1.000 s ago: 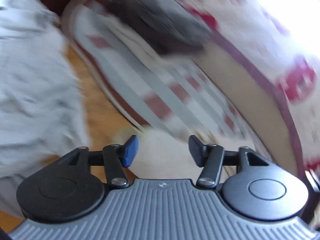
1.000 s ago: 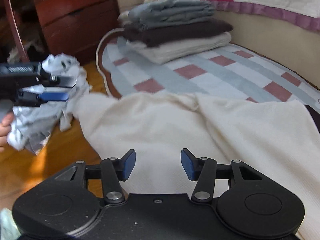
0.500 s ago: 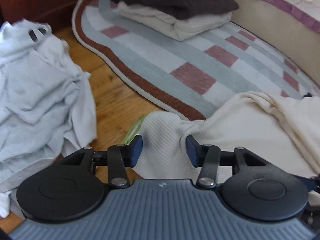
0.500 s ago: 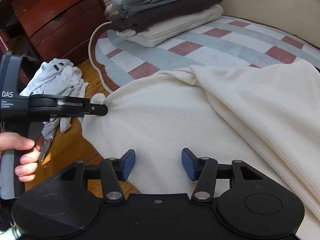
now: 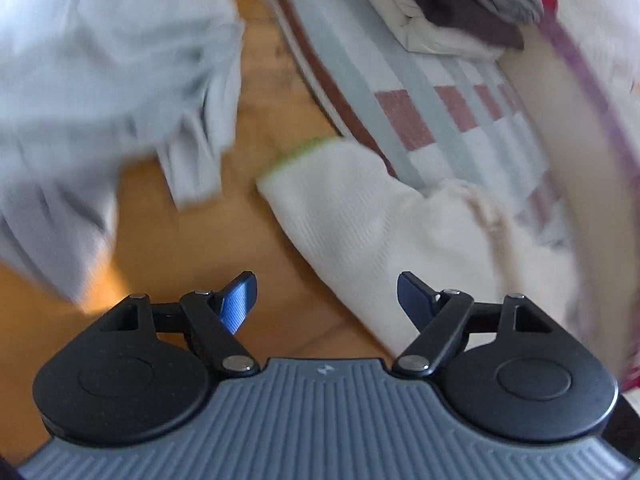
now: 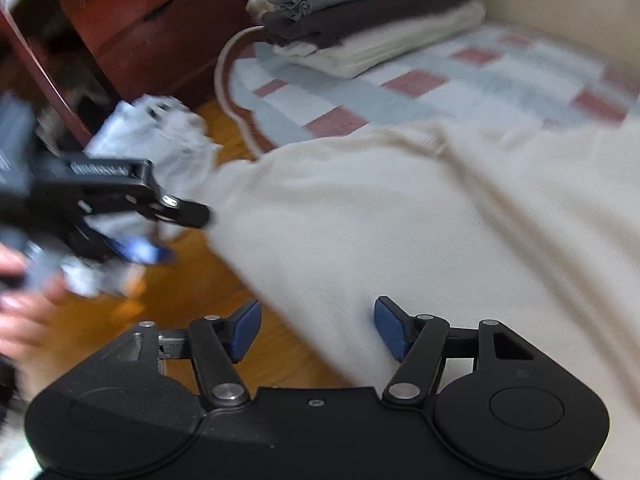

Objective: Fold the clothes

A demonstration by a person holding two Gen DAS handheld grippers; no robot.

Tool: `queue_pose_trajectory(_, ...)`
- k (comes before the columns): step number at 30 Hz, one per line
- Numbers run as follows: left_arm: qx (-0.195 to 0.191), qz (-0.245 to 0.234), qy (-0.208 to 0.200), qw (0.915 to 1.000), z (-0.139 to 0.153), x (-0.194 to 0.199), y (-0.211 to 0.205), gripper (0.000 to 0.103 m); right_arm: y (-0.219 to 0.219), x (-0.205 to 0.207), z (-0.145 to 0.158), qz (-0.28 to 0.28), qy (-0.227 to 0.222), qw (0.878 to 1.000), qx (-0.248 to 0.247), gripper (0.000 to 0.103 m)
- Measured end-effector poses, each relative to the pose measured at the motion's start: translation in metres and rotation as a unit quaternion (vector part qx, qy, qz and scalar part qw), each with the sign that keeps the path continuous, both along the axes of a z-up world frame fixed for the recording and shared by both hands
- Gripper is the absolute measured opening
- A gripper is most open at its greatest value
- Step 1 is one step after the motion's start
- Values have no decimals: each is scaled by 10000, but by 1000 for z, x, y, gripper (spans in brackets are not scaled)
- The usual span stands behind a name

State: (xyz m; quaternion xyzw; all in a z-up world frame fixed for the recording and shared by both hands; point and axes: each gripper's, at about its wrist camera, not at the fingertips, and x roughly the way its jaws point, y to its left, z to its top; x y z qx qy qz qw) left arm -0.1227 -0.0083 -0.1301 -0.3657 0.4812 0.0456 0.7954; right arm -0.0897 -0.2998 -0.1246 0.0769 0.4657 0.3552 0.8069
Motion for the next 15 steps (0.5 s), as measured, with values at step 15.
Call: queue_pose_trajectory(15,819,-305,-777,9931,-13,27,-31,89,-95,-21,51,-1924,322,9800,405,68)
